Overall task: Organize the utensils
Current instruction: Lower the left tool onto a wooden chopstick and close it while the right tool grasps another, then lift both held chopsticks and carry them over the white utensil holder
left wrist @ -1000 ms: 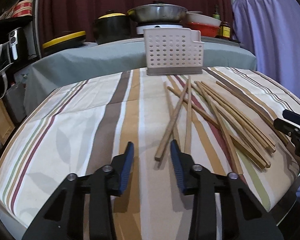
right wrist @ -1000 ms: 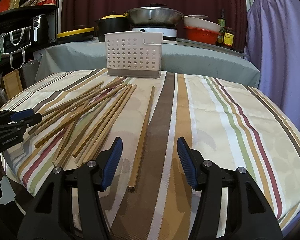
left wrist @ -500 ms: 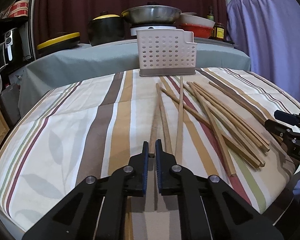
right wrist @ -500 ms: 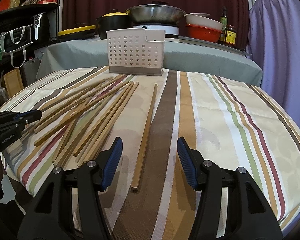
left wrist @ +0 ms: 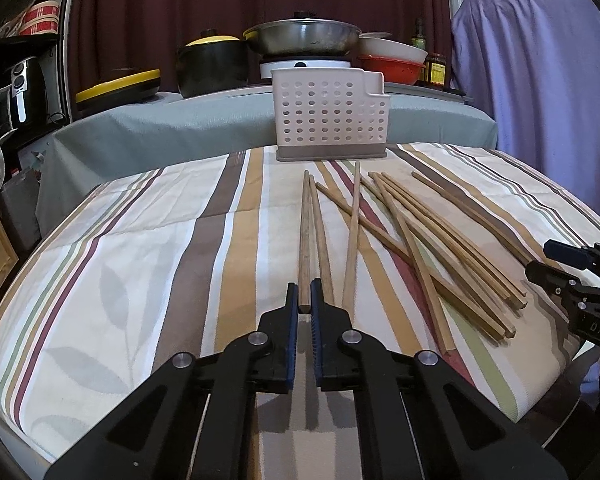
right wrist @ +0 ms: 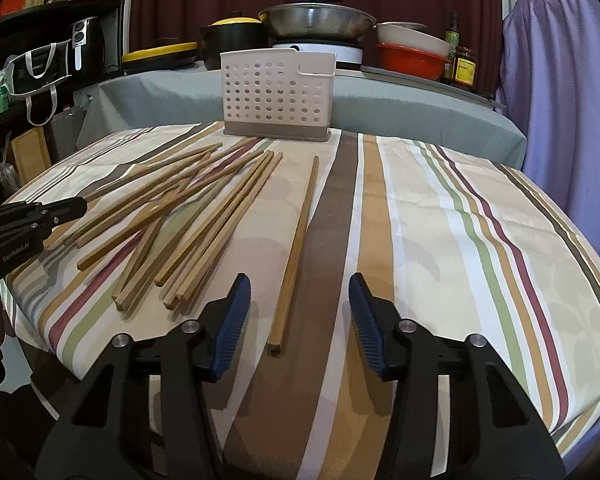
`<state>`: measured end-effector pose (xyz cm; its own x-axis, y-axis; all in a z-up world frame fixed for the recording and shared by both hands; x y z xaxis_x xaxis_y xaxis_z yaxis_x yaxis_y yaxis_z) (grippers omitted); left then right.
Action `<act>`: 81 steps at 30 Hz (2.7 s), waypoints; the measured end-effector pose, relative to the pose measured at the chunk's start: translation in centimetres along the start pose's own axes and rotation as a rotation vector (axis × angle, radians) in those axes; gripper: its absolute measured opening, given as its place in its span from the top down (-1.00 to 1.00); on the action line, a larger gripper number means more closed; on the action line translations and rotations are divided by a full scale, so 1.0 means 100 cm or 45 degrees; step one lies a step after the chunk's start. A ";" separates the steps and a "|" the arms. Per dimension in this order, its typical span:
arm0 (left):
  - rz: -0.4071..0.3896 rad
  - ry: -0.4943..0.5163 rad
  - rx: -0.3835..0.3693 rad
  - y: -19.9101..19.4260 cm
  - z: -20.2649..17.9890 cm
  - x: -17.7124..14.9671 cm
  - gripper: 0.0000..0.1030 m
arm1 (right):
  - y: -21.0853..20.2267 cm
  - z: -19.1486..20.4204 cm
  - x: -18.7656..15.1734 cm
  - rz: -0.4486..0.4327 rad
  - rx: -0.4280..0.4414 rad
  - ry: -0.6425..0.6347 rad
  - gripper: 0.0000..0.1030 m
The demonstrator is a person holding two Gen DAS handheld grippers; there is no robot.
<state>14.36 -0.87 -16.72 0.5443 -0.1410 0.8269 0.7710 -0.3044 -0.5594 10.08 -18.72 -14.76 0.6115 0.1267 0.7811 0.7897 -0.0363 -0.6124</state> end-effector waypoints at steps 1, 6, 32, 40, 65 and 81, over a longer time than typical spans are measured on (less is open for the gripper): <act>-0.002 0.002 0.001 -0.001 -0.001 0.000 0.87 | -0.001 0.000 -0.001 0.002 0.002 0.001 0.17; -0.009 0.000 0.006 -0.004 -0.002 0.001 0.87 | -0.002 0.002 -0.005 0.022 0.024 -0.004 0.39; -0.239 0.004 0.027 -0.056 -0.007 0.056 0.87 | -0.052 -0.014 0.054 -0.197 -0.038 -0.014 0.87; -0.336 0.008 0.046 -0.076 -0.002 0.092 0.87 | -0.069 -0.022 0.094 -0.290 -0.014 0.024 0.87; -0.476 -0.026 0.028 -0.070 0.021 0.188 0.87 | -0.039 -0.052 0.209 -0.449 0.007 0.096 0.87; -0.638 -0.022 -0.059 -0.066 0.033 0.313 0.87 | -0.023 -0.052 0.325 -0.620 0.081 0.104 0.87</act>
<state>27.41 -0.16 12.61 0.1167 0.0482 0.9920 0.9238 -0.3720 -0.0905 28.38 -19.70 12.66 0.1765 0.0357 0.9837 0.9815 0.0683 -0.1786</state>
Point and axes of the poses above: each gripper's, at about its wrist camera, not at the fingertips, and y roughly the way its jaws point, z to its left, x to its top, the point moved 10 cm from there along y, roughly the way its jaws point, and after that the axes turned 10 degrees about -x, right-handed, at the moved point
